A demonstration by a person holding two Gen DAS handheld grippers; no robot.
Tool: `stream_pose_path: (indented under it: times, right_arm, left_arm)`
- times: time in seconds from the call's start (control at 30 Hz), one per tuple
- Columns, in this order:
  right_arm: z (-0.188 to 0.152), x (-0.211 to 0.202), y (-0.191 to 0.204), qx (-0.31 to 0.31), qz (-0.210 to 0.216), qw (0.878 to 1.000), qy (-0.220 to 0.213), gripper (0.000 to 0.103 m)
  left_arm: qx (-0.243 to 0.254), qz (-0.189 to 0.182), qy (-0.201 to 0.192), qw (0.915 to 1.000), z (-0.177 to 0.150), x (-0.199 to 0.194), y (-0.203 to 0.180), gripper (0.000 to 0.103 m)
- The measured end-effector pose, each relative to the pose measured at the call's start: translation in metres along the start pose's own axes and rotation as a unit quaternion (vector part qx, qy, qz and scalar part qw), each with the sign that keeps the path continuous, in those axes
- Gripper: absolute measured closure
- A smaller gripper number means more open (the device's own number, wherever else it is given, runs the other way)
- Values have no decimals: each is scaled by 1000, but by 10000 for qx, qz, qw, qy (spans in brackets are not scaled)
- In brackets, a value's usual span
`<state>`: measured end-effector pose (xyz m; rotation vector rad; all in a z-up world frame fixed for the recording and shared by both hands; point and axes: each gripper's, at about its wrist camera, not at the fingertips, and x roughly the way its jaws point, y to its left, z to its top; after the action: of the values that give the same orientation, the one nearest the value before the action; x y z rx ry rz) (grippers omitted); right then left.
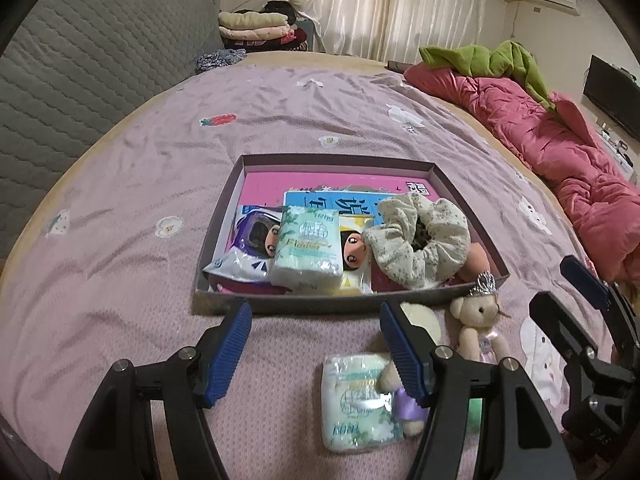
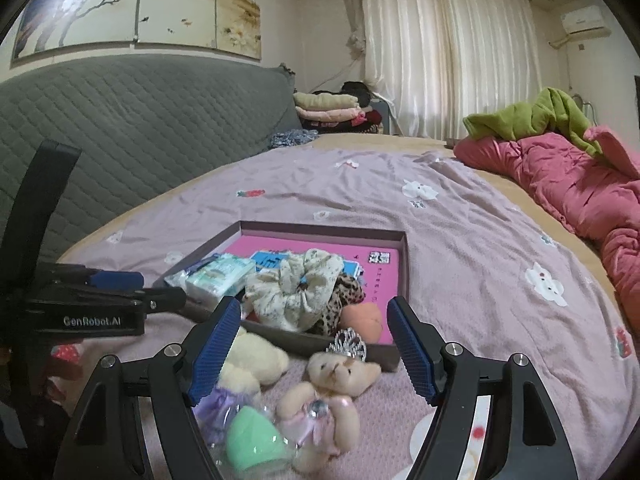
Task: Organize soft objects
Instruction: 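Withdraw both tools from the box toward the teddy bears, then move the left tool to the green-printed tissue pack while right tool approaches the green sponge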
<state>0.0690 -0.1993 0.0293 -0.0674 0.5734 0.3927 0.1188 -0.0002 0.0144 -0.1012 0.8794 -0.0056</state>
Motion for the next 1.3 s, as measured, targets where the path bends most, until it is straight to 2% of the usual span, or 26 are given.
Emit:
stream_pose_path:
  times: [0.27,0.57,1.3]
  right_arm:
    - [-9,-21,7,-129,-83,9999,70,26]
    - [-16,-38,17,-229,-98,9995,175,26]
    - [-26,-56,30,-377,-142,9984,392,26]
  left_arm:
    - [-32,6,-101,9999,-3,-19,2,37]
    - [3,-20,-23,10000,-16,-30,2,37]
    - [160,-193,11,9997,-39,-51,0,37]
